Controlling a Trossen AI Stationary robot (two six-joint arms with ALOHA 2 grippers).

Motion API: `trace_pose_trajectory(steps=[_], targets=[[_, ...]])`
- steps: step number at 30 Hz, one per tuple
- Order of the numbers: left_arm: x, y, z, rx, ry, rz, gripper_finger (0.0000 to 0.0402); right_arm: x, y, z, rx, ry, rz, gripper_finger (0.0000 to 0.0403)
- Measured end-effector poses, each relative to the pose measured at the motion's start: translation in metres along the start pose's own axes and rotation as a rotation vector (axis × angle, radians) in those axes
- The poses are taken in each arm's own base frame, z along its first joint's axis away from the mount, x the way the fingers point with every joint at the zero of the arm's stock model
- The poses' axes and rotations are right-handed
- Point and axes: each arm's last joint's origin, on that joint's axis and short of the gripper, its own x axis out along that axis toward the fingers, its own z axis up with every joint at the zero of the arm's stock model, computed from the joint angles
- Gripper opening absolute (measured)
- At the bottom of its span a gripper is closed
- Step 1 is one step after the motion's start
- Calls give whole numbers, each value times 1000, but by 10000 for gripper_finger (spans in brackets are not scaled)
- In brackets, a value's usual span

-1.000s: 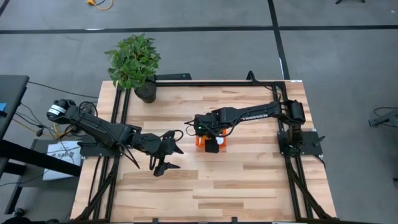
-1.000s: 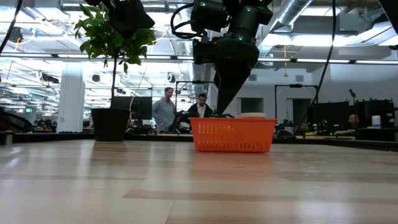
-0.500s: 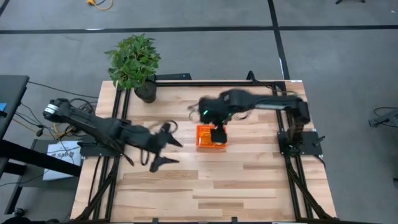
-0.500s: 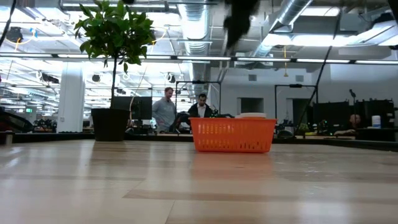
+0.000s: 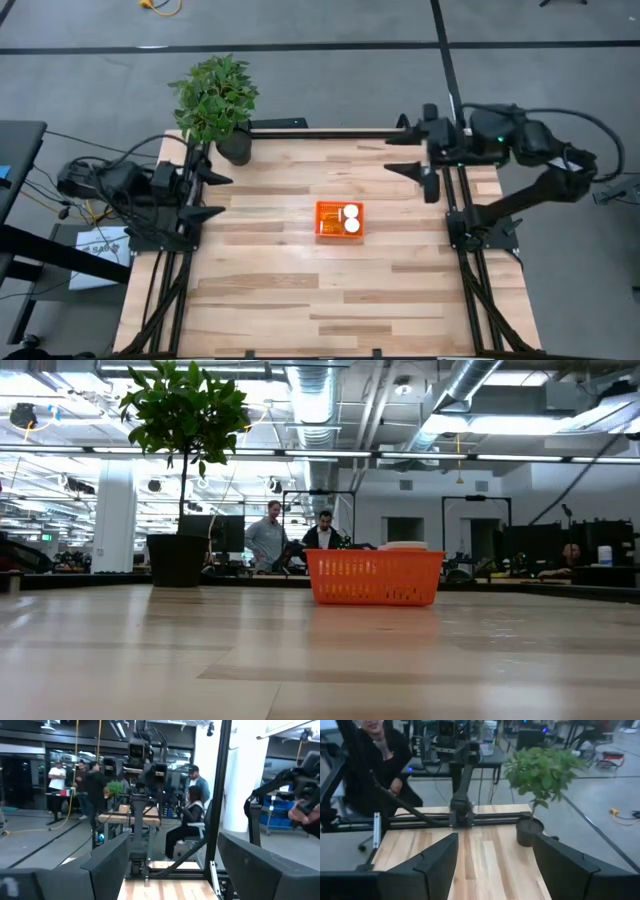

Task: Pick and place pill bottles into a basket
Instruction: Return to Home Position

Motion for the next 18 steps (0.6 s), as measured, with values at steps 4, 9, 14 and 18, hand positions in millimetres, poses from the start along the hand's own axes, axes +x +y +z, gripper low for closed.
trace_pose_trajectory(steps=[4, 9, 14, 18], targets=[[-13, 4, -25, -36, -32, 18, 291, -3, 4, -42, 44, -58, 2, 250], [-17, 6, -62, -90, -79, 11, 291, 9, 8, -108, 137, -104, 7, 250], [-15, 7, -89, -139, -60, 10, 291, 15, 13, -159, 226, -180, 33, 250], [-15, 7, -106, -172, -53, 12, 291, 14, 18, -190, 246, -217, 63, 250]])
